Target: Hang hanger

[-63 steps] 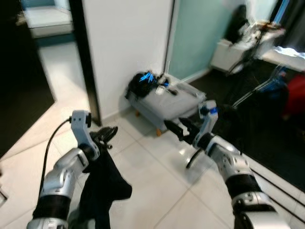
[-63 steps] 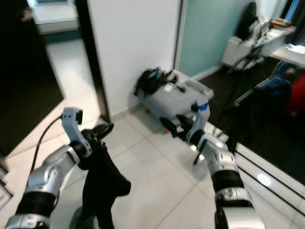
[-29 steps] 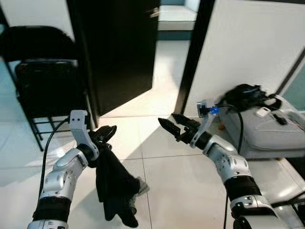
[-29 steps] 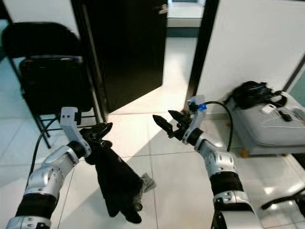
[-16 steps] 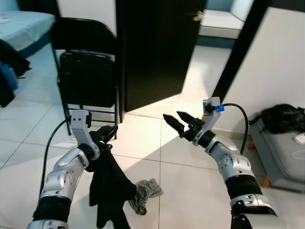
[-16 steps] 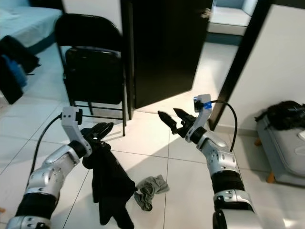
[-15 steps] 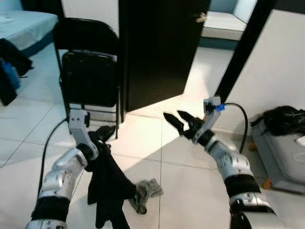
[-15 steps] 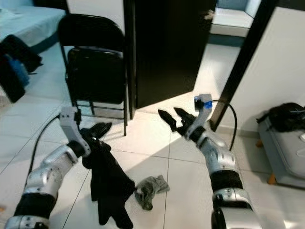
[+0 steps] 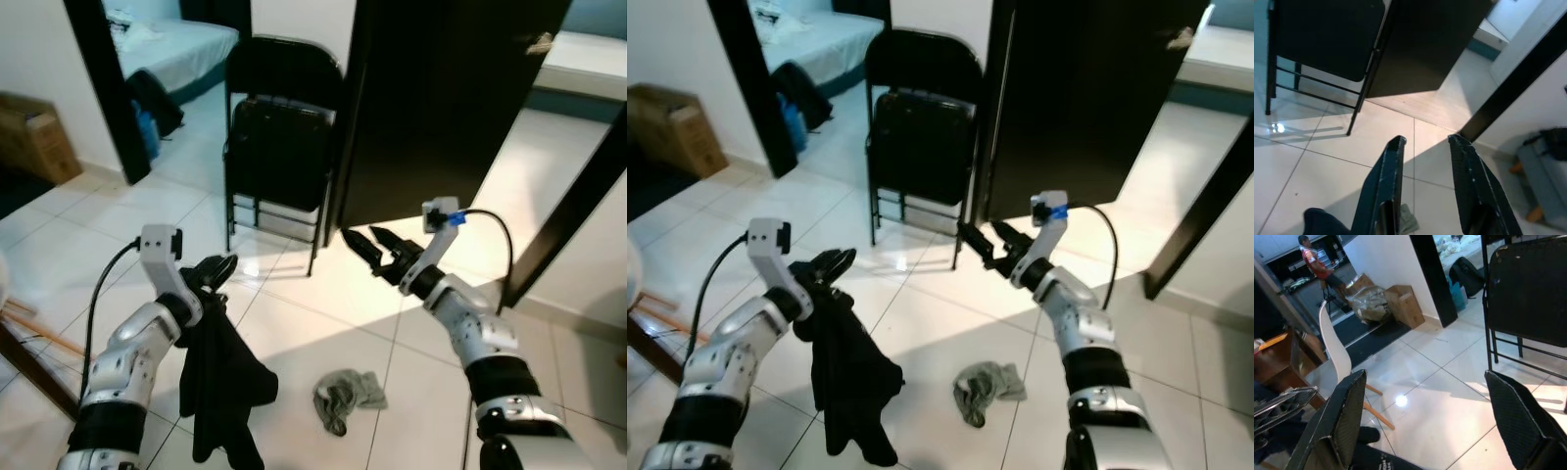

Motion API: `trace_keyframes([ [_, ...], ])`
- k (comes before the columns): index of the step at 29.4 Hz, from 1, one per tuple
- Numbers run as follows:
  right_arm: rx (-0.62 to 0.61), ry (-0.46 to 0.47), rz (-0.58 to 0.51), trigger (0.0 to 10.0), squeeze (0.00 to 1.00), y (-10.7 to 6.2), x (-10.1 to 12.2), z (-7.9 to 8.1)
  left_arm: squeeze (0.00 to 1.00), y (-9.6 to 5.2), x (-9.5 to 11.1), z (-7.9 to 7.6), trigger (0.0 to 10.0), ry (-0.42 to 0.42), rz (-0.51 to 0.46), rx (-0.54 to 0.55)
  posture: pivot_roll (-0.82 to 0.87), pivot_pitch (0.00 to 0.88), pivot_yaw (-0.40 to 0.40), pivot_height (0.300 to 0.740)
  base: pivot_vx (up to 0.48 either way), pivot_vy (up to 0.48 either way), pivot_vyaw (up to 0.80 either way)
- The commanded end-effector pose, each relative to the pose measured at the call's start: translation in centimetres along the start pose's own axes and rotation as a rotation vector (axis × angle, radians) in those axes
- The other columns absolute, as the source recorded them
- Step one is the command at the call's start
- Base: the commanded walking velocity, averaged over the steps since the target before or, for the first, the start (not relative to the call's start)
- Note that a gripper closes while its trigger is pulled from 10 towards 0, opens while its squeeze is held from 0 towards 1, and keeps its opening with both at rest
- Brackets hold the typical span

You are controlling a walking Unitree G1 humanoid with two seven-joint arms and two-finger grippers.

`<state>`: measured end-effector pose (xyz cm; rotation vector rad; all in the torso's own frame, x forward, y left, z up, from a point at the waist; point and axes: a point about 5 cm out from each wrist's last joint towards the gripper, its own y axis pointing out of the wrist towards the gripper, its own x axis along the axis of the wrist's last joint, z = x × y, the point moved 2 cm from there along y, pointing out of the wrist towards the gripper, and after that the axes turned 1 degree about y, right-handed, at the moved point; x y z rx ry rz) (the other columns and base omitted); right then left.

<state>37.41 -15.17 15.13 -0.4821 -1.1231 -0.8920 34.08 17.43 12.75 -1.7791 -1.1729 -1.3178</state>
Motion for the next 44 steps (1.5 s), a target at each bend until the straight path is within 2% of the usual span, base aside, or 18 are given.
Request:
trace_keyframes([
  [1,0.009,0.006,0.010,10.0,0.00,0.0,-0.3,0.2,0.00,0.0,0.4,-0.1,10.0,0.009,-0.014,-0.007,0.10,0.014,-0.081,0.740,0.000,0.000,0.80],
  [13,0.030,-0.013,0.031,10.0,0.00,0.2,-0.7,0.6,0.00,-0.1,0.6,0.0,10.0,0.016,-0.024,-0.004,0.11,0.010,-0.084,0.740,0.000,0.000,0.80],
  [18,-0.007,0.035,0.029,10.0,0.00,0.1,-0.8,0.1,0.00,-0.2,1.1,0.1,10.0,0.029,-0.067,-0.004,0.11,0.000,-0.077,0.740,0.000,0.000,0.16],
  [25,0.036,0.015,0.001,10.0,0.00,0.0,-0.6,0.6,0.00,-0.5,1.7,0.4,10.0,0.016,-0.114,0.015,0.12,0.000,-0.077,0.740,0.433,0.000,0.00],
  [28,0.078,-0.033,0.006,10.0,0.00,0.0,-0.7,1.1,0.00,-0.6,1.8,0.5,10.0,0.012,-0.126,0.021,0.12,0.000,-0.078,0.740,0.480,0.000,0.76],
  [31,0.093,-0.035,0.006,10.0,0.00,-0.1,-0.9,1.2,0.00,-0.8,1.9,0.4,10.0,0.037,-0.127,0.012,0.12,0.000,-0.066,0.740,0.480,0.000,0.76],
  [33,0.110,-0.020,-0.003,10.0,0.00,-0.1,-1.0,1.4,0.00,-1.0,3.2,-0.2,10.0,0.074,-0.156,-0.019,0.11,0.000,-0.059,0.740,0.480,0.000,0.76],
  [34,0.110,-0.020,-0.003,10.0,0.00,-0.1,-1.0,1.4,0.00,-1.0,3.2,-0.2,10.0,0.074,-0.156,-0.019,0.11,0.000,-0.059,0.740,0.480,0.000,0.76],
  [35,0.115,-0.017,-0.007,10.0,0.00,0.0,-1.0,1.4,0.00,-1.1,4.2,-0.5,10.0,0.095,-0.178,-0.027,0.11,0.000,-0.055,0.740,0.480,0.000,0.77],
  [36,0.122,-0.015,-0.012,10.0,0.00,0.0,-0.9,1.6,0.00,-1.2,6.1,-0.8,10.0,0.121,-0.230,-0.028,0.12,0.000,-0.047,0.740,0.480,0.000,0.76],
  [37,0.122,-0.015,-0.012,10.0,0.00,0.0,-0.9,1.6,0.00,-1.2,6.1,-0.8,10.0,0.121,-0.230,-0.028,0.12,0.000,-0.047,0.740,0.480,0.000,0.76],
  [38,0.126,-0.014,-0.016,10.0,0.00,0.0,-0.9,1.6,0.00,-1.3,7.5,-0.9,10.0,0.137,-0.266,-0.028,0.12,0.000,-0.047,0.740,0.480,0.000,0.76],
  [39,0.126,-0.014,-0.016,10.0,0.00,0.0,-0.9,1.6,0.00,-1.3,7.5,-0.9,10.0,0.137,-0.266,-0.028,0.12,0.000,-0.047,0.740,0.480,0.000,0.76],
  [41,0.136,-0.012,-0.022,10.0,0.00,0.1,-0.8,1.8,0.00,-1.4,10.7,-1.2,10.0,0.191,-0.345,-0.015,0.12,0.000,-0.044,0.740,0.480,0.000,0.76],
  [44,0.150,-0.013,-0.028,10.0,0.00,0.2,-0.8,2.1,0.00,-1.5,14.2,-2.1,10.0,0.277,-0.431,0.006,0.12,0.000,-0.041,0.740,0.480,0.000,0.77],
])
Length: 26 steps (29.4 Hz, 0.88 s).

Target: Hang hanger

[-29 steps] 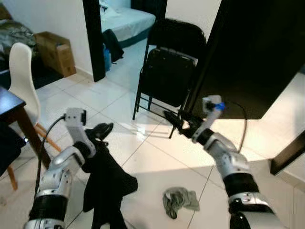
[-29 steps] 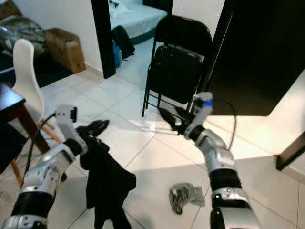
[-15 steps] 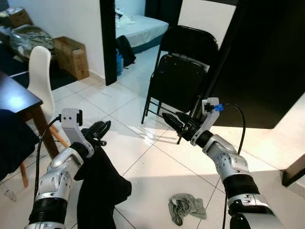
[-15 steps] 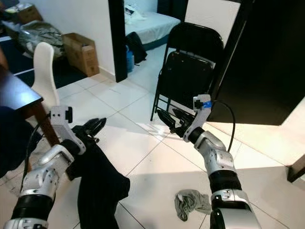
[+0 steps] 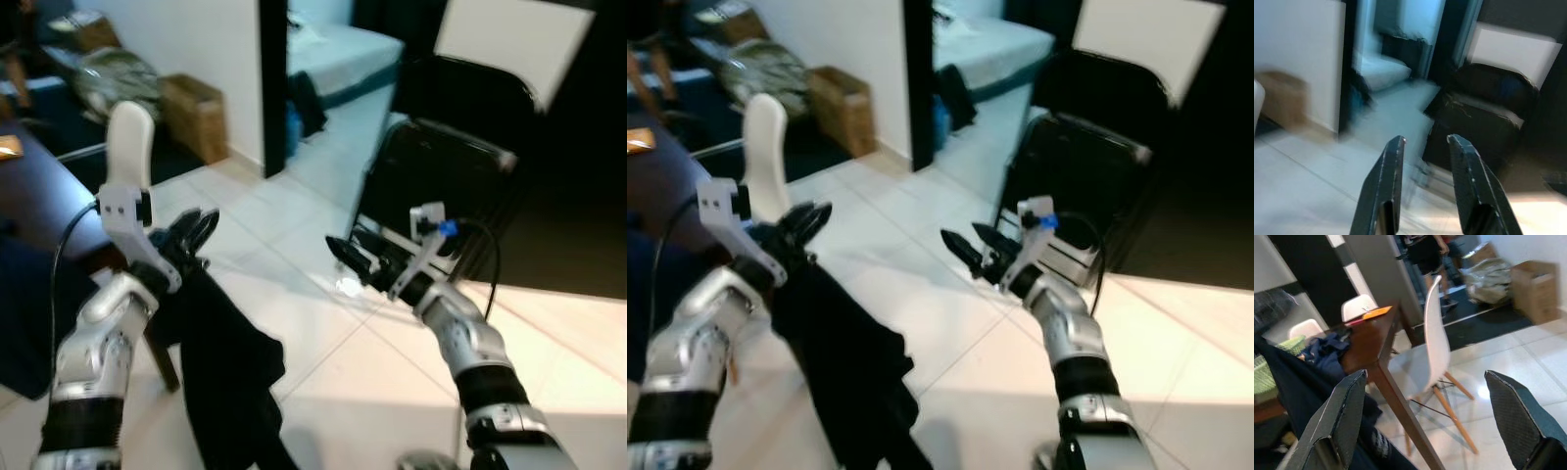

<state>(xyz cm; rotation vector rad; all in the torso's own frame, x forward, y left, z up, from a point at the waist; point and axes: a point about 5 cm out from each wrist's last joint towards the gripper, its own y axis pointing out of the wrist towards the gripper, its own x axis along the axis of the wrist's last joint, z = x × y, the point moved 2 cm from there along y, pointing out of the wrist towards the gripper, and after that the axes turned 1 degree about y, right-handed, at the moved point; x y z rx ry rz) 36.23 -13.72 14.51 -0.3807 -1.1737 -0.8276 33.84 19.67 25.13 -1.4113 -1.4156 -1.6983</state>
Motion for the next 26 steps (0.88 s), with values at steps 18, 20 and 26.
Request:
trace_keyframes([
  [18,0.053,-0.008,-0.033,10.0,0.00,0.6,0.6,0.8,0.00,0.3,26.7,-2.7,10.0,0.579,-0.636,0.116,0.14,0.000,-0.046,0.740,0.480,0.000,0.77],
  [20,0.052,-0.008,-0.033,10.0,0.00,0.5,0.6,0.8,0.00,-0.7,29.4,-2.7,10.0,0.657,-0.693,0.171,0.14,0.000,-0.047,0.740,0.480,0.000,0.77],
  [26,0.050,-0.006,-0.034,10.0,0.00,0.5,0.6,0.7,0.00,-3.9,35.5,-0.3,10.0,0.864,-0.757,0.413,0.15,0.000,-0.043,0.740,0.480,0.000,0.77],
])
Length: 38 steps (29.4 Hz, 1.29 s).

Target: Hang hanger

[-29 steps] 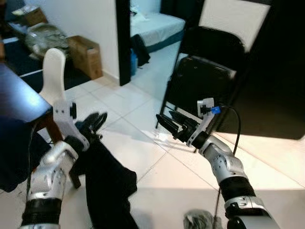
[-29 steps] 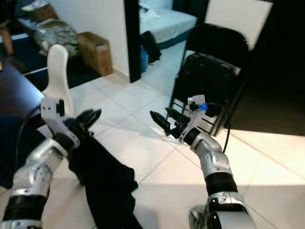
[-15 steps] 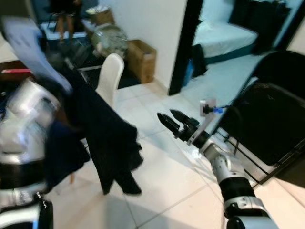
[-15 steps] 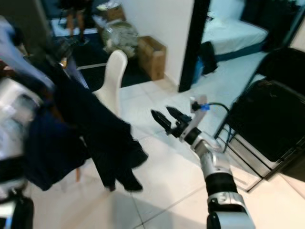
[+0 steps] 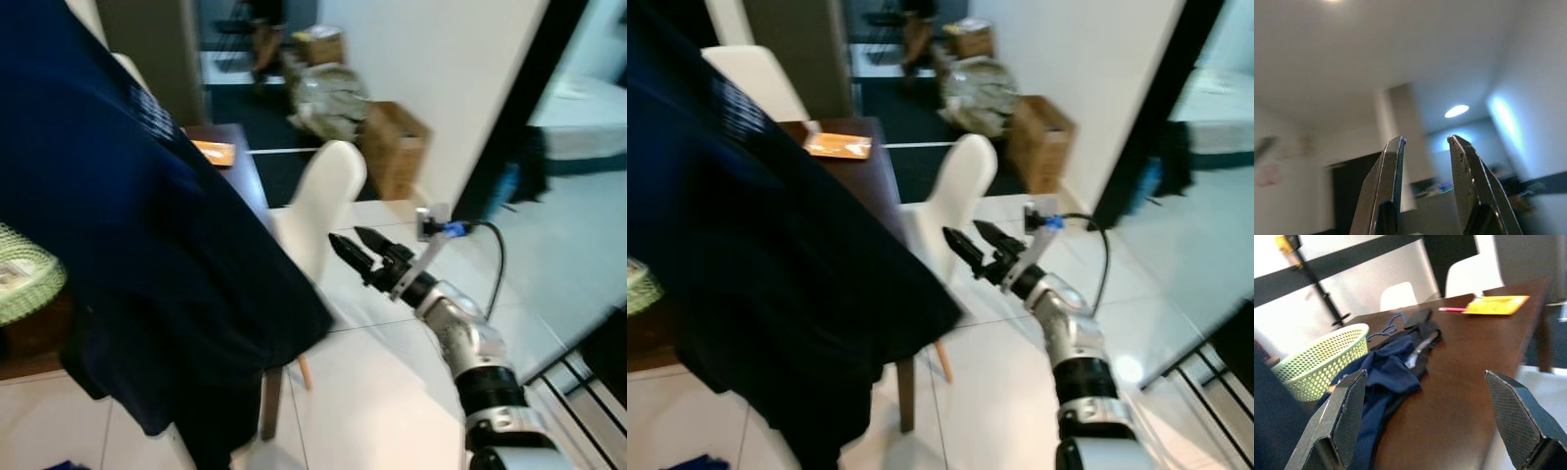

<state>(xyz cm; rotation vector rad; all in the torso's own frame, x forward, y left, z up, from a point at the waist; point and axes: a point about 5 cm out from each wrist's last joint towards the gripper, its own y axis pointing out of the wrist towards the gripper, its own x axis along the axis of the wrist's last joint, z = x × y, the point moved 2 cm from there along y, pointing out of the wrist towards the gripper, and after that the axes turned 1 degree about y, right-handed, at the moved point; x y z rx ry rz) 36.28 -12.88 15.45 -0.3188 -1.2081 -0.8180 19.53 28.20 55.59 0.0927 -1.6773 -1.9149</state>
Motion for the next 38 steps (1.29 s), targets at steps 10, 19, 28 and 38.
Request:
trace_keyframes([
  [10,-0.031,0.008,0.001,10.0,0.00,-0.3,0.0,-0.5,0.00,0.1,-1.2,4.2,10.0,0.093,0.093,0.165,0.14,0.000,-0.044,0.740,0.480,0.000,0.77],
  [19,-0.144,0.086,0.013,10.0,0.00,-0.2,-0.2,-1.7,0.00,-0.9,-9.0,0.1,10.0,-0.138,0.347,-0.079,0.14,0.000,-0.044,0.740,0.140,0.000,0.17],
  [28,-0.163,0.086,0.008,10.0,0.00,-0.4,0.0,-2.0,0.00,0.2,-6.9,-5.4,10.0,-0.298,0.224,-0.316,0.13,0.000,-0.041,0.740,0.000,0.000,0.00],
  [38,-0.173,0.098,0.030,10.0,0.00,-0.3,-0.3,-2.0,0.00,-0.2,-6.5,-6.9,10.0,-0.360,0.214,-0.366,0.13,0.000,-0.044,0.740,0.000,0.000,-0.32],
])
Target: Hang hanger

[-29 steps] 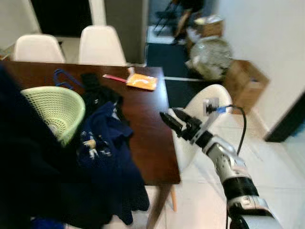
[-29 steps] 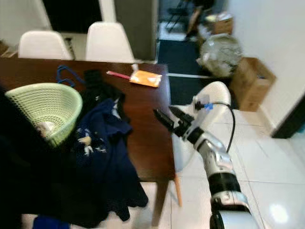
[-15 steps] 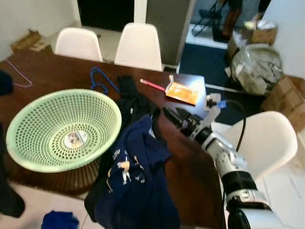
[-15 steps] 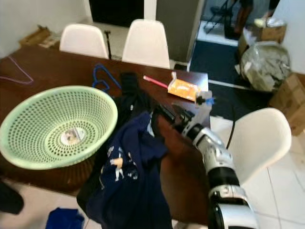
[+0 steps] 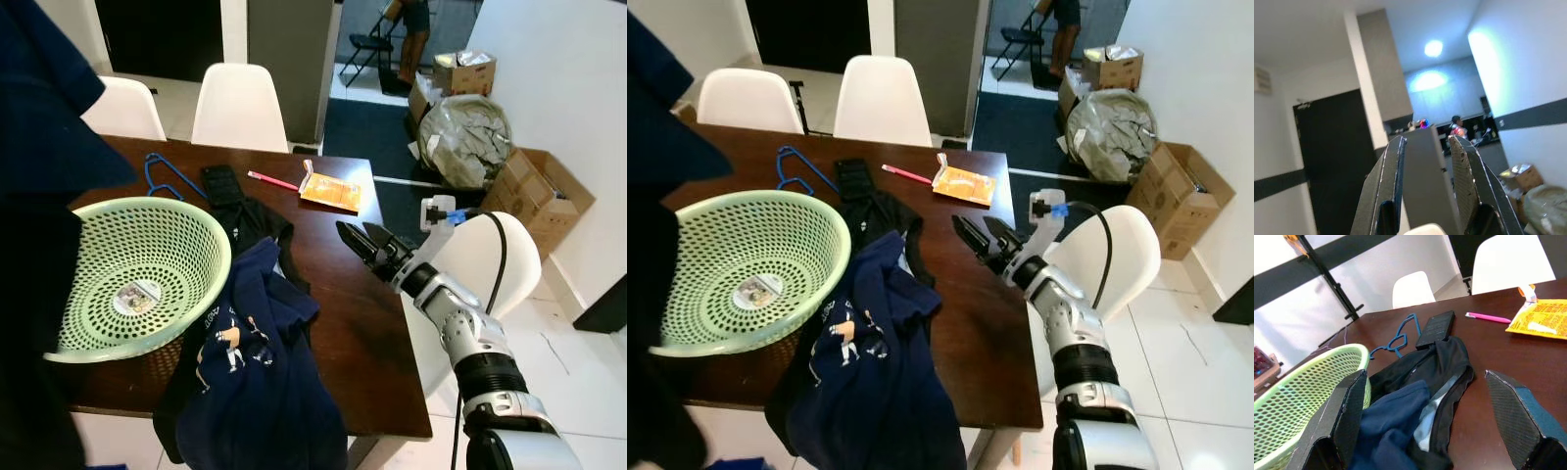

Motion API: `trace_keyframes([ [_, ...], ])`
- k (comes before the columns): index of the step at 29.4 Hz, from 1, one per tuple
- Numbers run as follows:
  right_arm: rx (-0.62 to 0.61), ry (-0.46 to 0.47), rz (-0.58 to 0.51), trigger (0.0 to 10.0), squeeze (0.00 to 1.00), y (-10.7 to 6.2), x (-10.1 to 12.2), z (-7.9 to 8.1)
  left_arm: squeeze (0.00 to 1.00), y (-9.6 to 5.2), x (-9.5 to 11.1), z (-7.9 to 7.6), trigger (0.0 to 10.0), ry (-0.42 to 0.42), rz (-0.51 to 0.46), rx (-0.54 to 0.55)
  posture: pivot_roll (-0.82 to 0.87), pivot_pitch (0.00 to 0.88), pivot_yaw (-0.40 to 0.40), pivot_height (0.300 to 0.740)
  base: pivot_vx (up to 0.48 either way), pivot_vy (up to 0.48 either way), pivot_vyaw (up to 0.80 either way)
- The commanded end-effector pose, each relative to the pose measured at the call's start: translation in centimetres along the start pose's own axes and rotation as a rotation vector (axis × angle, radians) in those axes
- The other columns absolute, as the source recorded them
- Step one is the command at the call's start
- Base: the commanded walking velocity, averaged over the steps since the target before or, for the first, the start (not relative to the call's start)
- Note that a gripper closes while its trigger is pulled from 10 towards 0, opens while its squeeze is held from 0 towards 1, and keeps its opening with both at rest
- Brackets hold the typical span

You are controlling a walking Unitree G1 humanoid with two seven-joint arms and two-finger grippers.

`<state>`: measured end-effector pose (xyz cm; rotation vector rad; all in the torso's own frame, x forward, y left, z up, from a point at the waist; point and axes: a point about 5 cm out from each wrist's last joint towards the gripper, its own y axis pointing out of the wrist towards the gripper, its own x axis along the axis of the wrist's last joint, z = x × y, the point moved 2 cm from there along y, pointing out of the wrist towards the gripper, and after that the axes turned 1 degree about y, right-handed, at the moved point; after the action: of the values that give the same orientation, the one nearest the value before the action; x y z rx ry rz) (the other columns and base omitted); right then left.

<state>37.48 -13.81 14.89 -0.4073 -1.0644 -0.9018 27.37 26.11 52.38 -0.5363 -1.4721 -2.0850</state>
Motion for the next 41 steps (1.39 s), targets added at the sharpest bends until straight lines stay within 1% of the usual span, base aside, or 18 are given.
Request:
trace_keyframes([
  [1,-0.035,0.003,0.021,10.0,0.00,-0.3,-0.3,-0.6,0.00,0.1,-0.8,-1.2,10.0,-0.028,0.012,-0.047,0.13,0.000,-0.043,0.740,0.000,0.000,0.00],
  [8,-0.041,-0.010,0.030,10.0,0.00,-0.4,-0.4,-0.6,0.00,-0.9,-2.7,-0.7,10.0,-0.020,0.070,-0.002,0.12,0.000,-0.043,0.740,0.000,0.000,0.00],
  [11,-0.043,-0.012,0.035,10.0,0.00,-0.5,-0.4,-0.7,0.00,-2.5,-4.2,2.0,10.0,0.026,0.135,0.141,0.13,0.000,-0.050,0.740,0.000,0.000,0.00],
  [13,-0.043,-0.012,0.035,10.0,0.00,-0.5,-0.4,-0.7,0.00,-2.5,-4.2,2.0,10.0,0.026,0.135,0.141,0.13,0.000,-0.050,0.740,0.000,0.000,0.00],
  [14,-0.044,-0.013,0.039,10.0,0.00,-0.5,-0.5,-0.7,0.00,-3.0,-4.6,3.0,10.0,0.054,0.161,0.193,0.13,0.000,-0.054,0.740,0.000,0.000,0.00],
  [15,-0.044,-0.013,0.039,10.0,0.00,-0.5,-0.5,-0.7,0.00,-3.0,-4.6,3.0,10.0,0.054,0.161,0.193,0.13,0.000,-0.054,0.740,0.000,0.000,0.00],
  [18,-0.048,-0.021,0.050,10.0,0.00,-0.5,-0.5,-0.8,0.00,-6.0,-7.2,6.7,10.0,0.183,0.302,0.382,0.12,0.000,-0.057,0.740,0.000,0.000,0.00],
  [19,-0.050,-0.023,0.052,10.0,0.00,-0.6,-0.5,-0.8,0.00,-6.8,-7.8,7.3,10.0,0.203,0.335,0.421,0.12,0.000,-0.057,0.740,0.000,0.000,0.00],
  [21,-0.051,-0.024,0.054,10.0,0.00,-0.6,-0.5,-0.8,0.00,-7.2,-8.2,7.6,10.0,0.209,0.350,0.440,0.12,0.000,-0.057,0.740,0.000,0.000,0.00],
  [22,-0.052,-0.027,0.055,10.0,0.00,-0.6,-0.5,-0.8,0.00,-8.4,-9.5,8.2,10.0,0.220,0.405,0.479,0.12,0.000,-0.059,0.740,0.000,0.000,0.00],
  [24,-0.052,-0.027,0.055,10.0,0.00,-0.6,-0.5,-0.8,0.00,-8.4,-9.5,8.2,10.0,0.220,0.405,0.479,0.12,0.000,-0.059,0.740,0.000,0.000,0.00],
  [25,-0.054,-0.034,0.062,10.0,0.00,-0.7,-0.6,-0.9,0.00,-11.7,-13.2,8.6,10.0,0.207,0.547,0.534,0.11,0.000,-0.064,0.740,0.000,0.000,0.00],
  [26,-0.054,-0.034,0.062,10.0,0.00,-0.7,-0.6,-0.9,0.00,-11.7,-13.2,8.6,10.0,0.207,0.547,0.534,0.11,0.000,-0.064,0.740,0.000,0.000,0.00],
  [28,-0.055,-0.040,0.069,10.0,0.00,-0.8,-0.7,-0.9,0.00,-13.9,-15.8,8.3,10.0,0.178,0.636,0.555,0.11,0.000,-0.066,0.740,0.000,0.000,0.00],
  [29,-0.055,-0.042,0.071,10.0,0.00,-0.8,-0.7,-0.9,0.00,-14.5,-16.4,8.1,10.0,0.168,0.654,0.560,0.11,0.000,-0.068,0.740,0.000,0.000,0.00],
  [33,-0.054,-0.045,0.075,10.0,0.00,-0.8,-0.7,-0.9,0.00,-15.5,-17.8,7.4,10.0,0.135,0.689,0.558,0.11,0.000,-0.071,0.740,0.000,0.000,0.00],
  [36,-0.049,-0.038,0.067,10.0,0.00,-0.9,-0.6,-0.8,0.00,-15.2,-18.2,6.6,10.0,0.109,0.670,0.541,0.11,0.000,-0.071,0.740,0.000,0.000,0.00],
  [41,-0.027,-0.005,0.029,10.0,0.00,-1.0,-0.1,-0.7,0.00,-13.0,-17.7,4.6,10.0,0.072,0.595,0.456,0.11,0.005,-0.064,0.740,0.000,0.000,0.00],
])
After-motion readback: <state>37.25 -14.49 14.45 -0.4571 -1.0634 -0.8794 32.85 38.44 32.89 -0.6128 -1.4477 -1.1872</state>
